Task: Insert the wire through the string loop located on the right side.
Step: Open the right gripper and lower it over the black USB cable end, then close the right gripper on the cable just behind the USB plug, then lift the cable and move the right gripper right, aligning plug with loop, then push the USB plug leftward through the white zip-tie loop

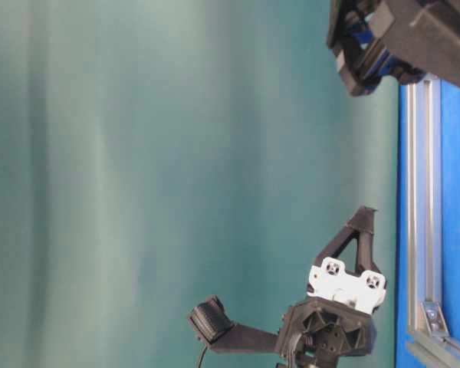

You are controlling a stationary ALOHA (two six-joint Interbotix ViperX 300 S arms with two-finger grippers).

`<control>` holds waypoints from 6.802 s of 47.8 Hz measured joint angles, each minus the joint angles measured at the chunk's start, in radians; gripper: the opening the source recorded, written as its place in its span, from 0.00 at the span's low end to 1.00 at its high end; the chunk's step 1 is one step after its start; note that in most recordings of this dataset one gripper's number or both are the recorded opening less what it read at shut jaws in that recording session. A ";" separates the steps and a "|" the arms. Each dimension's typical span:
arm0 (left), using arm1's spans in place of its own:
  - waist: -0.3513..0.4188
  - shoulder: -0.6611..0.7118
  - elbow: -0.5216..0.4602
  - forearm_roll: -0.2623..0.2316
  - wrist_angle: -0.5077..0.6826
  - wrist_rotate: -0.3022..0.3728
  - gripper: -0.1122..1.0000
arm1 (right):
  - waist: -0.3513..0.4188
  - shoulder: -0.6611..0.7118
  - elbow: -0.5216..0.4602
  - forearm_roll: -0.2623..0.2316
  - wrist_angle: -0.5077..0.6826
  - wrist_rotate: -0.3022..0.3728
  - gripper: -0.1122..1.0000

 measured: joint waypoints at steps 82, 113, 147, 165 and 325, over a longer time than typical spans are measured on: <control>0.002 -0.020 0.018 0.018 0.037 0.002 0.10 | 0.078 0.233 -0.120 0.281 0.029 0.175 0.79; -0.006 -0.034 0.043 0.018 0.037 -0.003 0.10 | 0.086 0.239 -0.124 0.295 0.060 0.150 0.16; -0.008 -0.034 0.043 0.018 0.037 -0.006 0.10 | 0.086 0.155 -0.117 0.293 0.109 0.132 0.07; -0.008 -0.034 0.043 0.018 0.037 -0.009 0.10 | 0.086 0.014 -0.123 0.293 0.262 0.058 0.07; -0.021 -0.034 0.041 0.018 0.035 -0.012 0.10 | -0.054 -0.756 0.558 0.391 0.474 -0.014 0.07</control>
